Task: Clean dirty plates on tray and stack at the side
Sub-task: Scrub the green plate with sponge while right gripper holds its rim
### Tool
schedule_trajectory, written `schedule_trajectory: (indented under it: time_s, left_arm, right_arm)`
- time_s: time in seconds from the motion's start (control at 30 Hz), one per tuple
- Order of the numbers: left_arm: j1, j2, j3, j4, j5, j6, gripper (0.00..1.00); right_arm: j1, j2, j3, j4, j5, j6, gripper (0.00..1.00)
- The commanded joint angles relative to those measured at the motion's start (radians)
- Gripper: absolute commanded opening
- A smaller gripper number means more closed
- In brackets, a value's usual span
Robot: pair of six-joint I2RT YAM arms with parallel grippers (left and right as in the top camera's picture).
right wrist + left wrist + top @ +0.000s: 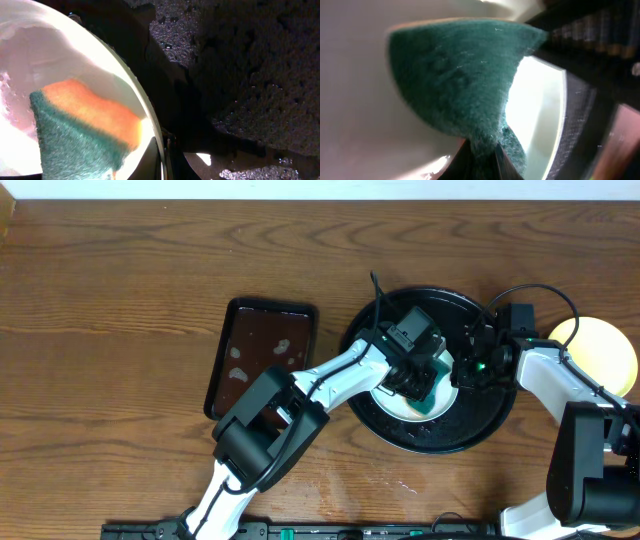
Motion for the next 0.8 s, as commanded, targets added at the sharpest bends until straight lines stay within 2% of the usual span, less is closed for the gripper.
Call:
schedule_trajectory:
  time_s: [0.0, 0.13, 0.27, 0.37, 0.53, 0.63, 0.7, 0.77]
  left_arm:
    - [0.007, 0.048, -0.027, -0.117, -0.268, -0.081, 0.07]
    - [0.057, 0.047, 0.005, -0.207, -0.382, -0.174, 0.08]
    - [0.105, 0.047, 0.081, -0.357, -0.588, -0.294, 0.08]
    - [0.135, 0.047, 0.114, -0.375, -0.585, -0.293, 0.07]
    - [0.161, 0.055, 0.117, -0.328, -0.443, -0.292, 0.07]
    - [0.155, 0.071, 0.117, -0.267, -0.278, -0.266, 0.07]
    - [0.141, 0.081, 0.117, -0.219, -0.134, -0.216, 0.08]
    - [0.117, 0.087, 0.117, -0.183, -0.057, -0.159, 0.08]
  right_arm:
    - [0.016, 0.031, -0.011, 0.000, -0.003, 0.010, 0.01]
    - [0.016, 0.031, -0.011, 0.000, -0.003, 0.010, 0.01]
    - [0.016, 0.031, -0.011, 0.000, -0.003, 0.010, 0.01]
    - [0.016, 0.031, -0.011, 0.000, -0.003, 0.010, 0.01]
    - [0.016, 0.031, -0.011, 0.000, -0.003, 0.010, 0.01]
    - [0.016, 0.031, -0.011, 0.000, -0.003, 0.010, 0.01]
    - [0.016, 0.031, -0.011, 0.000, -0.003, 0.010, 0.01]
    - [0.016, 0.031, -0.011, 0.000, -0.003, 0.010, 0.01]
